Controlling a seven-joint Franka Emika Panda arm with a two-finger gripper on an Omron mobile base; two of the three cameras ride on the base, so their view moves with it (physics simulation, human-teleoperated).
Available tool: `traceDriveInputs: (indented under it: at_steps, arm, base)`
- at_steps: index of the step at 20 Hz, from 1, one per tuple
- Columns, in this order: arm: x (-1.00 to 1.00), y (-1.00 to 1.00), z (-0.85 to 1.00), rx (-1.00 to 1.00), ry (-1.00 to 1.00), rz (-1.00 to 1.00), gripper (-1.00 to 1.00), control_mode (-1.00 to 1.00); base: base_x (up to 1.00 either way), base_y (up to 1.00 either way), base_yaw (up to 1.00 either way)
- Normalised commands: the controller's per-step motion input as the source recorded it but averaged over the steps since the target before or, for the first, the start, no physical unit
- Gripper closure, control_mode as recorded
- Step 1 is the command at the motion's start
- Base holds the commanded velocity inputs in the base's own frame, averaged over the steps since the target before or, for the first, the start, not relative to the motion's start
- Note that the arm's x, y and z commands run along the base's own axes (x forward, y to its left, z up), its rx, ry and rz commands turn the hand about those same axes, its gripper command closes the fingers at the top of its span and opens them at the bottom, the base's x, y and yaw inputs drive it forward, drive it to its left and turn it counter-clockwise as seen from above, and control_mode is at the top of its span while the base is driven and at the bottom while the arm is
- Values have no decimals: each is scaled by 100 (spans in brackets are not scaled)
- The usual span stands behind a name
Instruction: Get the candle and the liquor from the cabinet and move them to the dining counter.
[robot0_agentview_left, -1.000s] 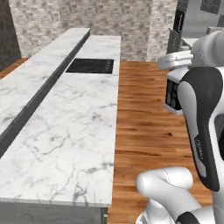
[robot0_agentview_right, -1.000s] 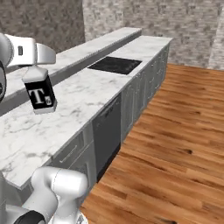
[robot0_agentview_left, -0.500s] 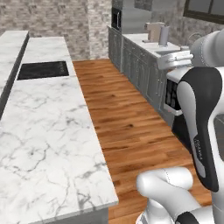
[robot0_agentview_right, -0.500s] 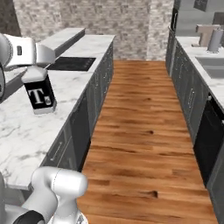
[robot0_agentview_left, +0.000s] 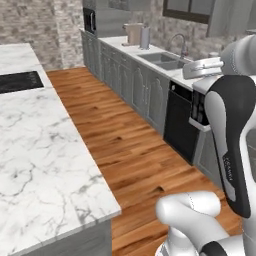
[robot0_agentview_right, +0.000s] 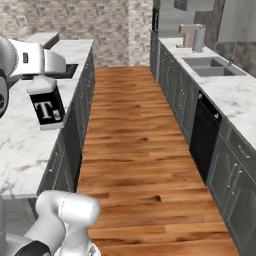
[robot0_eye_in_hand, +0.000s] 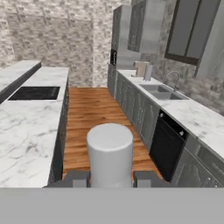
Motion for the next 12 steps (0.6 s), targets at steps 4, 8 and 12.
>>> traceDriveInputs:
  at_steps: [4,8,12]
  arm:
    - [0,0,0,0,0,0,100,100]
    - [0,0,0,0,0,0,100,100]
    - [0,0,0,0,0,0,100,100]
  base:
    - [-47,87,-14]
    - [-34,96,-9]
    - [-28,94,-7]
